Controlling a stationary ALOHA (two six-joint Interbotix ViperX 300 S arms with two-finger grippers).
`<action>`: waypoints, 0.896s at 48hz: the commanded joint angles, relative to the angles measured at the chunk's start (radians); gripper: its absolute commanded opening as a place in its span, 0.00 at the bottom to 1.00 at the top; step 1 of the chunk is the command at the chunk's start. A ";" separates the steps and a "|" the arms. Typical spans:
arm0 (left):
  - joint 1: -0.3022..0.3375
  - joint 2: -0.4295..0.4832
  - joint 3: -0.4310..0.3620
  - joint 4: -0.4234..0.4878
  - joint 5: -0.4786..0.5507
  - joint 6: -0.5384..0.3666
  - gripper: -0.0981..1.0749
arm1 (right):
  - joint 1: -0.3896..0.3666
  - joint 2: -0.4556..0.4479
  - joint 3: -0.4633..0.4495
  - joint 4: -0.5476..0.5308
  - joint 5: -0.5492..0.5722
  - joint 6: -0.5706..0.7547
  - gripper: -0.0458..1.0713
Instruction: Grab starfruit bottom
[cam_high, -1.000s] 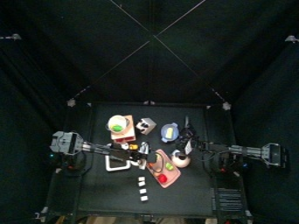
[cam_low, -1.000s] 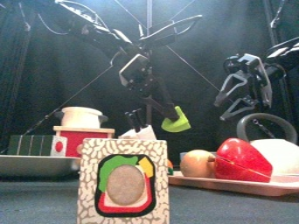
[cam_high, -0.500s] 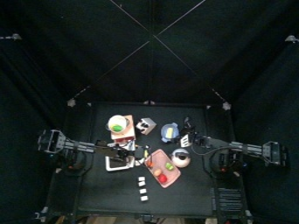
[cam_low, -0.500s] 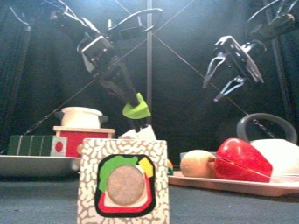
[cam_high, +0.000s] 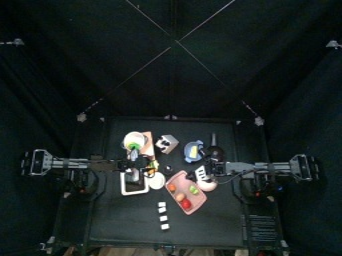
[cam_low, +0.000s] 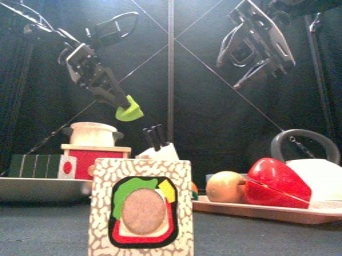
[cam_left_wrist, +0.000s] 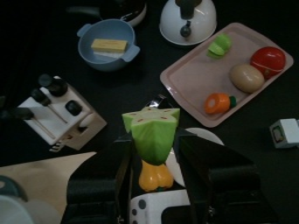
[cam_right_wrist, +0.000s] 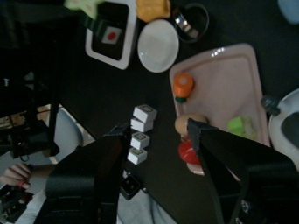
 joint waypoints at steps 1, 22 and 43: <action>0.005 -0.057 0.018 0.000 -0.044 0.000 0.59 | 0.063 0.003 -0.038 -0.048 0.046 0.095 0.83; 0.002 -0.075 0.063 -0.026 -0.186 -0.002 0.59 | 0.357 0.129 0.003 -0.578 0.156 0.891 0.83; 0.006 -0.034 0.063 -0.046 -0.184 0.000 0.59 | 0.425 0.324 0.000 -0.675 0.206 1.299 0.83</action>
